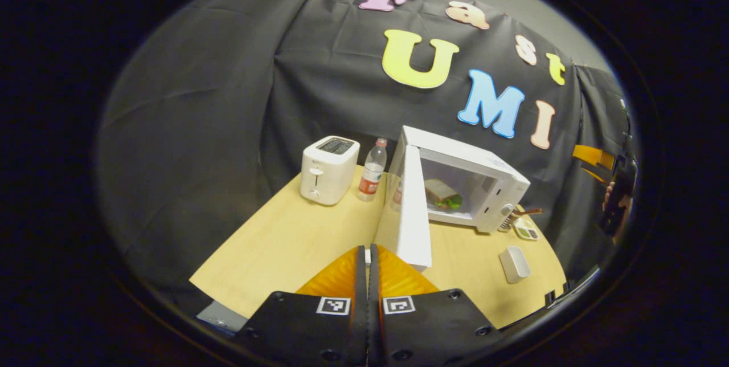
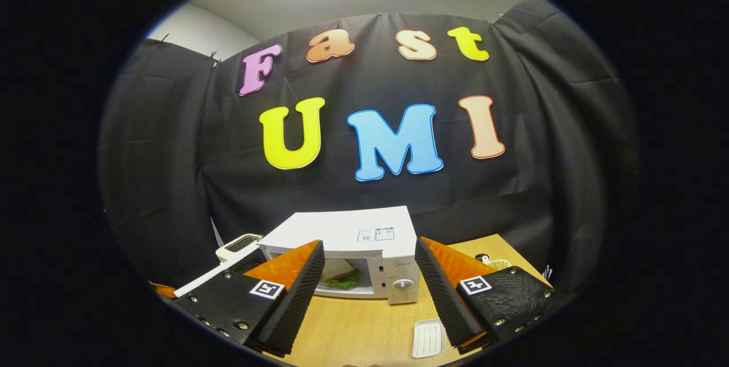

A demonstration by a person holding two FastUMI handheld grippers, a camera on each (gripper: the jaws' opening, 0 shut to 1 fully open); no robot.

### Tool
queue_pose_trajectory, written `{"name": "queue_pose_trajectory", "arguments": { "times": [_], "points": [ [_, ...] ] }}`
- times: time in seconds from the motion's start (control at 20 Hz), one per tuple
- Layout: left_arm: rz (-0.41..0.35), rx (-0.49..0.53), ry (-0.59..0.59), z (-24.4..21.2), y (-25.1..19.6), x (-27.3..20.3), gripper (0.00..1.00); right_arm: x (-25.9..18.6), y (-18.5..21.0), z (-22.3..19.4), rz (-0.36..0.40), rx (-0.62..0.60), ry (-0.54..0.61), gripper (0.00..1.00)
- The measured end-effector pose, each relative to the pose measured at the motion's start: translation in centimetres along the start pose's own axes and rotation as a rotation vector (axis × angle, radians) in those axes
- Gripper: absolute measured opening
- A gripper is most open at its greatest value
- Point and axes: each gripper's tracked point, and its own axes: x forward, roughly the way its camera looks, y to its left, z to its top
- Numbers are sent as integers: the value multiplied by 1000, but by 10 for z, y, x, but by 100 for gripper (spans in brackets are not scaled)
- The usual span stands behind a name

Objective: Open the microwave oven with the left hand, put the food in, and close the microwave oven.

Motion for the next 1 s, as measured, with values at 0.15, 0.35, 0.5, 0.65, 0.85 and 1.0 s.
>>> {"name": "queue_pose_trajectory", "arguments": {
  "times": [0.15, 0.35, 0.5, 0.65, 0.85, 1.0],
  "points": [
    [-44, 29, -29, 3, -28, 2, 7, -4, -5, 6, -11, -8, -24, 96],
    [-141, 59, -27, -1, -76, 10, 7, -8, -15, 14, -35, -11, -50, 96],
    [-208, 86, -18, -7, -114, 19, 5, -9, -26, 15, -54, -7, -50, 96],
    [-266, 93, -1, -11, -145, 28, 7, -14, -37, 17, -73, -3, -51, 96],
    [-327, 96, 9, -11, -177, 41, 7, -19, -52, 19, -96, -7, -53, 96],
    [-368, 99, 18, -10, -198, 50, 7, -21, -64, 22, -112, -17, -57, 96]
  ]
}}
